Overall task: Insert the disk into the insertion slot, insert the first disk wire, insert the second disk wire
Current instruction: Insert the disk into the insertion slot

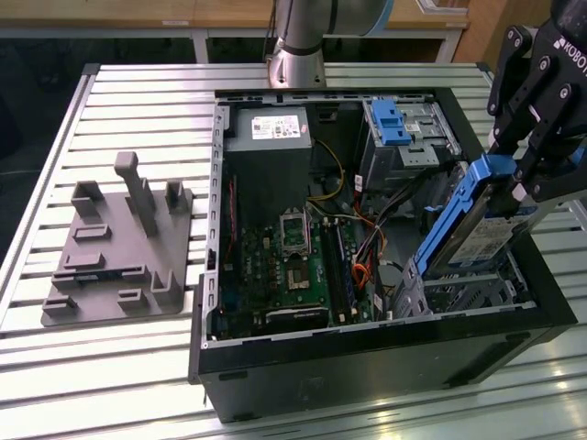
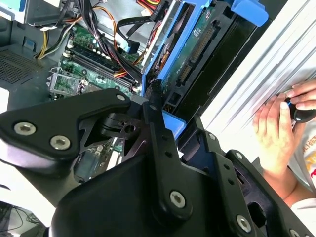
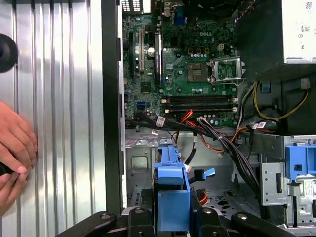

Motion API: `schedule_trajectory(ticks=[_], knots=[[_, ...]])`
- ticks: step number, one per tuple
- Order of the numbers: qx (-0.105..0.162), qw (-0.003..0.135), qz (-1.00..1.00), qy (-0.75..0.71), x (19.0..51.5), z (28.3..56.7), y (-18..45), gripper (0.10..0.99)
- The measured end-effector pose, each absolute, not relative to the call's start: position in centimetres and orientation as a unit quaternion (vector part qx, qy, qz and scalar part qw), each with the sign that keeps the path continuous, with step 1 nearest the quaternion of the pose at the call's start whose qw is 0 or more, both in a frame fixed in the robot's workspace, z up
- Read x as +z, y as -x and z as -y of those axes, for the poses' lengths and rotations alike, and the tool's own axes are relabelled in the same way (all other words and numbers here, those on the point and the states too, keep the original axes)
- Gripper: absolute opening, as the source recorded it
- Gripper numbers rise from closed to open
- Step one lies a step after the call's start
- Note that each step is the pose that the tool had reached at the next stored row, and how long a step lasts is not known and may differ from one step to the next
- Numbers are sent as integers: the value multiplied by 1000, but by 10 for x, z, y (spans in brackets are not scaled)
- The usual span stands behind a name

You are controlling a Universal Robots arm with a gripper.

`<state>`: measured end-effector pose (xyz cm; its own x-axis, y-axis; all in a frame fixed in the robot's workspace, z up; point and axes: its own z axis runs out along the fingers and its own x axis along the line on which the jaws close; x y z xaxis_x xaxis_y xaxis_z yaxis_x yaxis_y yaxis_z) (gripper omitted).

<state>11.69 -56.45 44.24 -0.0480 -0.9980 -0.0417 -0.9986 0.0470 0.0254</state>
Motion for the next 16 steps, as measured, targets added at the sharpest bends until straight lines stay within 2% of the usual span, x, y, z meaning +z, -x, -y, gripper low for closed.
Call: schedule_trajectory(ticks=[16], knots=[[24, 6, -724, 689, 427, 565, -117, 365]])
